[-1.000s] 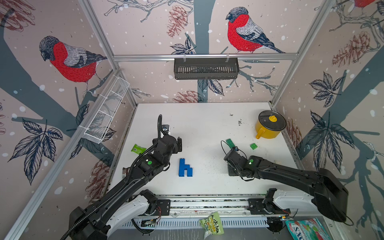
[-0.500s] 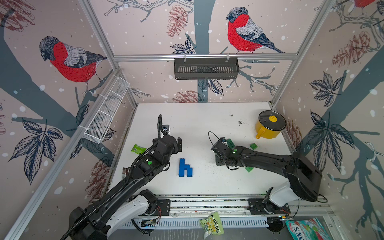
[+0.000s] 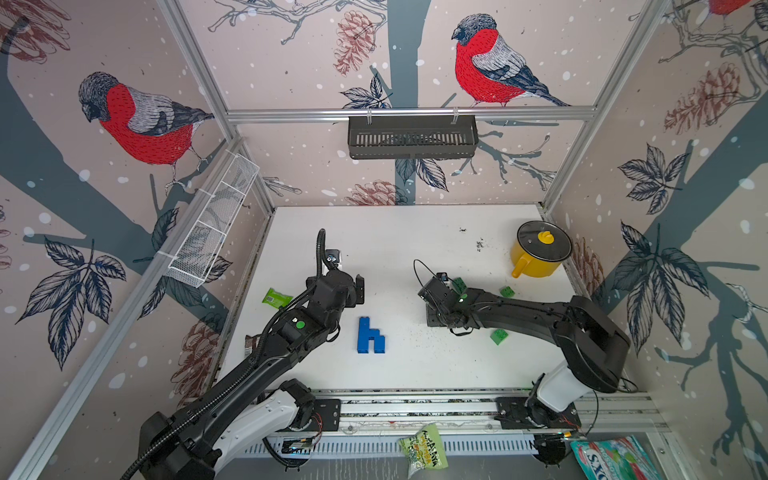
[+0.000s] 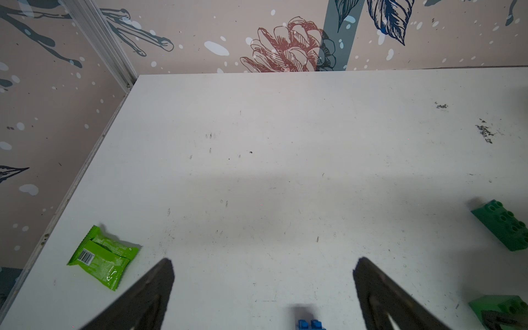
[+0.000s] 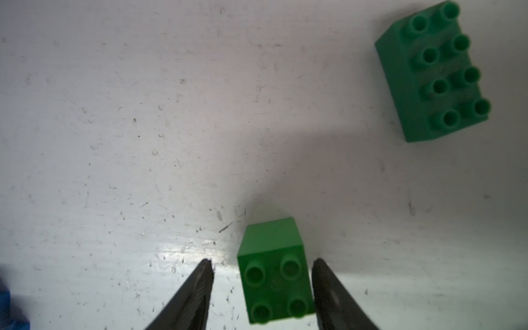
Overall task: Assemble the letter h with lego
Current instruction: Move the lego brick at the center of the board, then pick up the lego brick from the center of the board.
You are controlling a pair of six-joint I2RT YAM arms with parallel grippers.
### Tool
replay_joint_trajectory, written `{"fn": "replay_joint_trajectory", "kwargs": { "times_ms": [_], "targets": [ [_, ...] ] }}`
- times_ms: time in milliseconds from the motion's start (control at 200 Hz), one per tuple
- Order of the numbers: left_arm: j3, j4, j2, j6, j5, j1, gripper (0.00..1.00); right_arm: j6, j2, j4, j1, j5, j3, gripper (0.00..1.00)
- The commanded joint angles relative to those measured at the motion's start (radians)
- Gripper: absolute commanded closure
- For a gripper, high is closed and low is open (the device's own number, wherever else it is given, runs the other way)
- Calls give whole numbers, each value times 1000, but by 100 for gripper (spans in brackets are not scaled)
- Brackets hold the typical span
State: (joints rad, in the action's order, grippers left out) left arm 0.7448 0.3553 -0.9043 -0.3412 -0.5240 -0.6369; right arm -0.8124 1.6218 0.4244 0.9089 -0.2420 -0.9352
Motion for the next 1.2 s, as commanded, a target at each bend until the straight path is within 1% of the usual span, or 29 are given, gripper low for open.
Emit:
{"fn": "replay_joint_trajectory", "kwargs": {
  "times_ms": [0, 75, 190, 325, 390, 495, 560, 725, 820, 985, 1196],
  "targets": [
    [4, 5, 0, 2, 1, 3, 2, -5, -11, -7, 0, -3, -11, 26],
    [5, 6, 1, 2, 1, 3, 2, -1, -43, -13, -1, 1, -13, 13],
    [4, 5, -1, 3, 1, 3, 2, 13, -106, 10, -2, -3, -25, 0],
    [5, 8, 5, 2, 1, 3, 2, 27, -225, 47, -44, -18, 20, 0],
    [5, 6, 12, 1, 2, 3, 2, 37, -294, 52, -104, 3, 77, 1],
    [-3, -3, 26, -3, 12, 3, 2, 48, -419, 62, -234, 59, 184, 1],
    [0, 1, 27, -7, 9, 3, 2, 57, -497, 74, -297, 61, 239, 1],
    [5, 4, 11, -5, 24, 3, 2, 49, -651, 64, -368, 15, 349, 1],
    [8, 8, 2, -5, 25, 4, 2, 27, -669, 49, -375, 12, 384, 1],
    [4, 9, 4, -2, 25, 3, 2, -9, -625, 40, -375, -19, 426, 1],
    [5, 6, -2, 0, 27, 3, 2, -24, -596, 35, -367, 11, 443, 0]
  ]
}}
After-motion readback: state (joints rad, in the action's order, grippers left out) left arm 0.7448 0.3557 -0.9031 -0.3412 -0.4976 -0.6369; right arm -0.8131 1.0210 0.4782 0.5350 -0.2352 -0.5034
